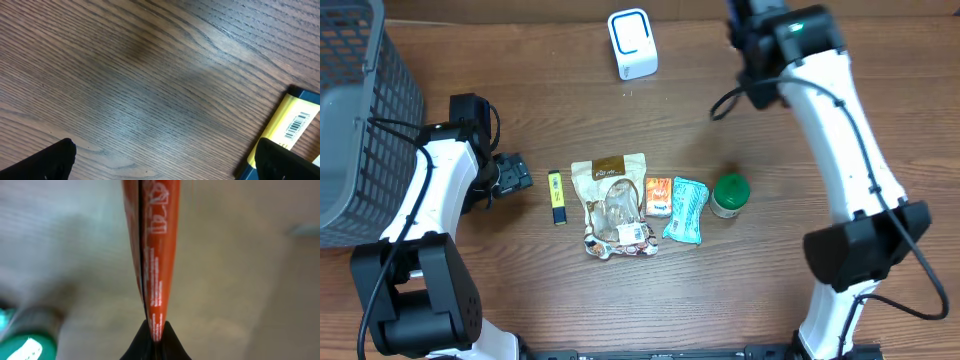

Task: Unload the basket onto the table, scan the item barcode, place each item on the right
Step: 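Pull the red stick back from the scanner toward the right, then lower the red stick onto the table at right and open the right gripper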

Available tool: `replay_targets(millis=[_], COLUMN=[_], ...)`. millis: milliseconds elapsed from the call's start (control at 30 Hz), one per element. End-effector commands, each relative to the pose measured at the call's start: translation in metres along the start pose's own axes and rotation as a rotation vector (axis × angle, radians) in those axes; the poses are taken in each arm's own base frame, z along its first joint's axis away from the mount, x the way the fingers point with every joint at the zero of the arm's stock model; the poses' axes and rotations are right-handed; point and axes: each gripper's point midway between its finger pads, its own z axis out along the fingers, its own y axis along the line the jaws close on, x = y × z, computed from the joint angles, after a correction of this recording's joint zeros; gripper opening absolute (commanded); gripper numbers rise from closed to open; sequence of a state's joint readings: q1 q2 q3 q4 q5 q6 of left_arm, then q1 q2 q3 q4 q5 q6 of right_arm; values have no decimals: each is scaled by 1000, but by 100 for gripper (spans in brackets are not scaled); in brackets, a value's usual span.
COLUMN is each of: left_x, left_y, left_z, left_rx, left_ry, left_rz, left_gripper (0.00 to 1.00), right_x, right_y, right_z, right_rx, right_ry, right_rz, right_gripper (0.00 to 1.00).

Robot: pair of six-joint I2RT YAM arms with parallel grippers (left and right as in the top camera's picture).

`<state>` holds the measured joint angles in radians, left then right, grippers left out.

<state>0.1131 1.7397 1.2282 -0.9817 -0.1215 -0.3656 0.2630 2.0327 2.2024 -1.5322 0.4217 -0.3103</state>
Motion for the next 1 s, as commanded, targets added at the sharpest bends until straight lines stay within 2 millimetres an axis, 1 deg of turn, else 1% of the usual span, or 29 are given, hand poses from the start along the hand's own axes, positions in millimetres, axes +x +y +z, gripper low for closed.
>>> replay_targets(millis=[0, 67, 100, 167, 200, 233, 333, 433, 467, 500, 533, 567, 633, 667, 700, 767, 833, 900, 967], left_x=[1, 1, 1, 1, 1, 1, 1, 1, 1, 1, 1, 1, 1, 1, 1, 1, 1, 1, 1], left_y=[1, 1, 1, 1, 1, 1, 1, 1, 1, 1, 1, 1, 1, 1, 1, 1, 1, 1, 1], left_z=[2, 2, 2, 2, 2, 2, 2, 2, 2, 2, 2, 2, 2, 2, 2, 2, 2, 2, 2], left_rx=[-11, -11, -11, -11, -11, -11, -11, -11, -11, -11, -11, -11, -11, -11, -11, -11, -11, -11, -11], left_ry=[5, 5, 5, 5, 5, 5, 5, 5, 5, 5, 5, 5, 5, 5, 5, 5, 5, 5, 5], left_rz=[14, 14, 14, 14, 14, 14, 14, 14, 14, 14, 14, 14, 14, 14, 14, 14, 14, 14, 14], left_gripper=[100, 100, 100, 100, 100, 100, 100, 100, 100, 100, 100, 100, 100, 100, 100, 100, 100, 100, 100], right_x=[31, 48, 60, 78, 89, 95, 117, 136, 139, 141, 142, 142, 142, 141, 141, 139, 133, 124, 113], right_y=[17, 12, 7, 0, -3, -4, -3, 2, 3, 4, 5, 6, 7, 7, 7, 4, -2, -13, -23], right_z=[40, 58, 71, 92, 107, 117, 147, 173, 178, 185, 190, 195, 200, 200, 200, 199, 193, 182, 163], right_rx=[-292, -342, -358, -373, -377, -381, -402, -404, -402, -399, -395, -391, -388, -386, -386, -379, -373, -359, -365], right_ry=[114, 165, 200, 241, 263, 274, 301, 321, 320, 315, 308, 299, 287, 284, 284, 279, 268, 257, 245], right_rz=[147, 198, 232, 279, 309, 328, 374, 410, 417, 425, 431, 434, 439, 440, 440, 440, 453, 509, 581], right_gripper=[3, 3, 3, 4, 3, 3, 3, 4, 4, 9, 16, 25, 33, 45, 48, 52, 53, 54, 55])
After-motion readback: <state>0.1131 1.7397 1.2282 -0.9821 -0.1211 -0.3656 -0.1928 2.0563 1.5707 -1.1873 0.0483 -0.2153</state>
